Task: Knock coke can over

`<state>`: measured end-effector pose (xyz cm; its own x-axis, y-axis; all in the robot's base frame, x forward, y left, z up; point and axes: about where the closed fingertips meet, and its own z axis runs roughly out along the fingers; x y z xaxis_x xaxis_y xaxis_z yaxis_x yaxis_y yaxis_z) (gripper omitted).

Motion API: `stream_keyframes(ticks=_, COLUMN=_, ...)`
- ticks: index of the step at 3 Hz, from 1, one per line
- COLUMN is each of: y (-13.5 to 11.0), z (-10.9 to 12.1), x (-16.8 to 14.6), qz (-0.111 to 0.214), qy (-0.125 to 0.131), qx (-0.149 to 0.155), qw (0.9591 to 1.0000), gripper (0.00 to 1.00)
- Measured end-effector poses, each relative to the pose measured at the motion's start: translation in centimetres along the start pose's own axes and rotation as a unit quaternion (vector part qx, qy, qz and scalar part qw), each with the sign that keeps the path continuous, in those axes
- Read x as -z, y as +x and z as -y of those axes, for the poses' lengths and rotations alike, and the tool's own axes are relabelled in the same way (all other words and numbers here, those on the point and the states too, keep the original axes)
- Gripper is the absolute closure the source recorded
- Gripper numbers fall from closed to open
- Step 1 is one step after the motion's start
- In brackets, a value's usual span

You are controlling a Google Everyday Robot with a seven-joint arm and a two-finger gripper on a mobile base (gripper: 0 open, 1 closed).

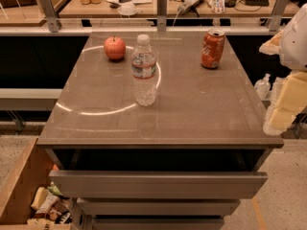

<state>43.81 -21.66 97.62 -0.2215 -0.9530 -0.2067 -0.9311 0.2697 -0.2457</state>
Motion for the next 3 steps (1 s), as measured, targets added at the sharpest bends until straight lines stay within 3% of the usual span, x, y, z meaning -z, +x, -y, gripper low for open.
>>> stream_keyframes(ticks=1, y=0.0, z=0.0, x=0.0, qz=0.0, qy=0.0, qx=0.0, qw=1.0, gripper=0.0)
stream_keyframes(ticks=2, y=0.1, z=1.5, x=-0.4, qz=0.042, qy=0.023, qx=-0.031, qw=0.9984, gripper=0.0)
stream_keyframes(ticks=3, y=1.5, z=4.5, x=-2.0, qz=0.139, qy=0.052, qx=-0.109, qw=0.9829, gripper=0.0)
